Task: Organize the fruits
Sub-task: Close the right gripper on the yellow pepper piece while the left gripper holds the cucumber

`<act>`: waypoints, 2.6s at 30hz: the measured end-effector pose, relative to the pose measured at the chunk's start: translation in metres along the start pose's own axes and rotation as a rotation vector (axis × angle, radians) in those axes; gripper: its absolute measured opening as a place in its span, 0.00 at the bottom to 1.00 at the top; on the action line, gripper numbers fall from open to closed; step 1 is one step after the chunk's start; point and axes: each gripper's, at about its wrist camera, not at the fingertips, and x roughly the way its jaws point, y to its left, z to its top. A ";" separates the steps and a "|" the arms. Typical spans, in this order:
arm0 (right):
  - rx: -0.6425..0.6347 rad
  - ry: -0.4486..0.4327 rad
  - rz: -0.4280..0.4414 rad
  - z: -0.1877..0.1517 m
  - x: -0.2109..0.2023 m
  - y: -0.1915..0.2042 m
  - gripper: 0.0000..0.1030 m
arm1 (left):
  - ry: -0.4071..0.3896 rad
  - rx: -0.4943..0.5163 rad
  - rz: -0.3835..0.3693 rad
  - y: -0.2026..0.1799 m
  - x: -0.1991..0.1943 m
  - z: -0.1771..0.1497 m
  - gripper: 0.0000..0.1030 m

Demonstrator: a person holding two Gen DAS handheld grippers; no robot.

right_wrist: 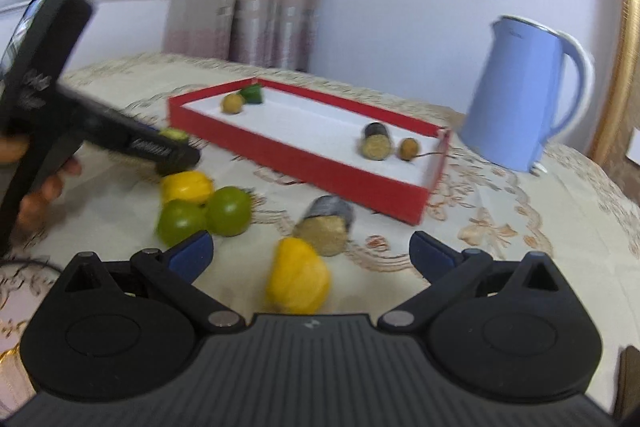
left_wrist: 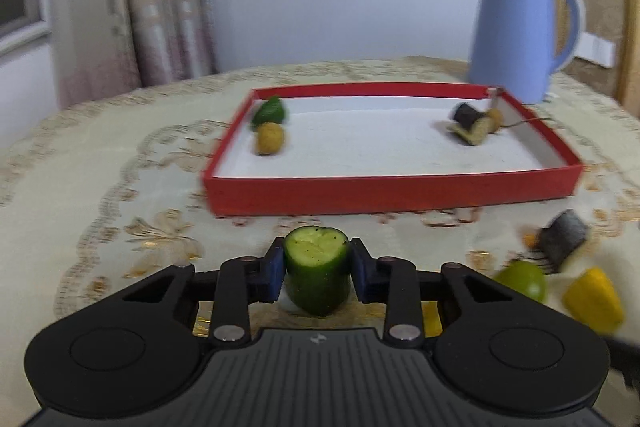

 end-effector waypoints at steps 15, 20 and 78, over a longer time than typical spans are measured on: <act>0.080 0.121 0.088 -0.001 0.021 -0.013 0.56 | 0.001 0.022 0.040 -0.002 0.002 -0.001 0.31; 0.105 0.122 0.096 -0.001 0.019 -0.017 0.42 | 0.004 0.020 0.043 -0.002 0.003 -0.003 0.32; 0.126 0.068 0.102 -0.007 0.008 -0.024 0.32 | -0.018 -0.019 -0.012 0.005 -0.001 -0.002 0.31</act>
